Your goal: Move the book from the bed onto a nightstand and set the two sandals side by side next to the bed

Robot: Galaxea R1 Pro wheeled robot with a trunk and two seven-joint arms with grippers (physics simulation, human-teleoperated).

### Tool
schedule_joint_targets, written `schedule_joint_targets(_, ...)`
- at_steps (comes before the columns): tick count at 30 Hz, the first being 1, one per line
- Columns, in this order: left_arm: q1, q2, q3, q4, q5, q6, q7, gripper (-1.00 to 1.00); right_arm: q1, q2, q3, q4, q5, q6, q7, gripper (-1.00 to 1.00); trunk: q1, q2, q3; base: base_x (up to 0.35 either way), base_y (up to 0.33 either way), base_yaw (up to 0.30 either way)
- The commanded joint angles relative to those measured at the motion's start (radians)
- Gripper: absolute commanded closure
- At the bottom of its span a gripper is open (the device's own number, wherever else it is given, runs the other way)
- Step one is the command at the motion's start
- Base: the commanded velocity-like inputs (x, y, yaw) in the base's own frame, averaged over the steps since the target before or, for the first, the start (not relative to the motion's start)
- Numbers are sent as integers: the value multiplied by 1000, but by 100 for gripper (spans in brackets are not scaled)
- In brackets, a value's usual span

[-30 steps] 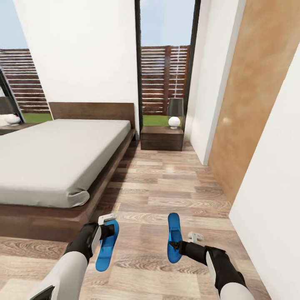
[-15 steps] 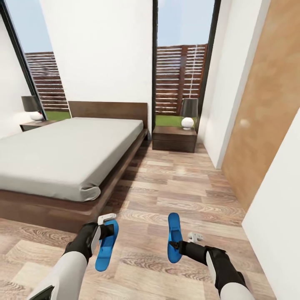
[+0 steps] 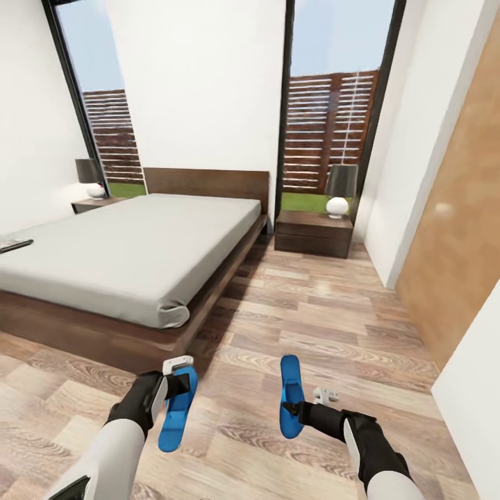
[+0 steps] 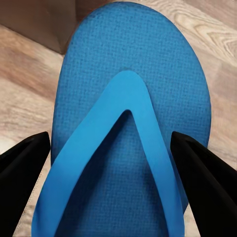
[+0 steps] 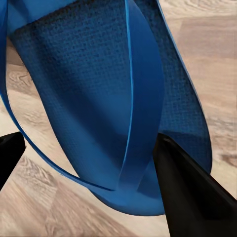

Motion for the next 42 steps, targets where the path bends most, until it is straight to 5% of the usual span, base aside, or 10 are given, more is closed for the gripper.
schedule_joint_targets(1,-1,-2,8,-2,-11,4,-9,100,-1,2,-8,-2,7,7,10,100,0,0,-1,0,0,221)
schedule_joint_targets(42,-1,3,16,-2,-11,2,-11,100,-1,1,-10,-2,5,7,9,100,0,0,-1,73,-69,219)
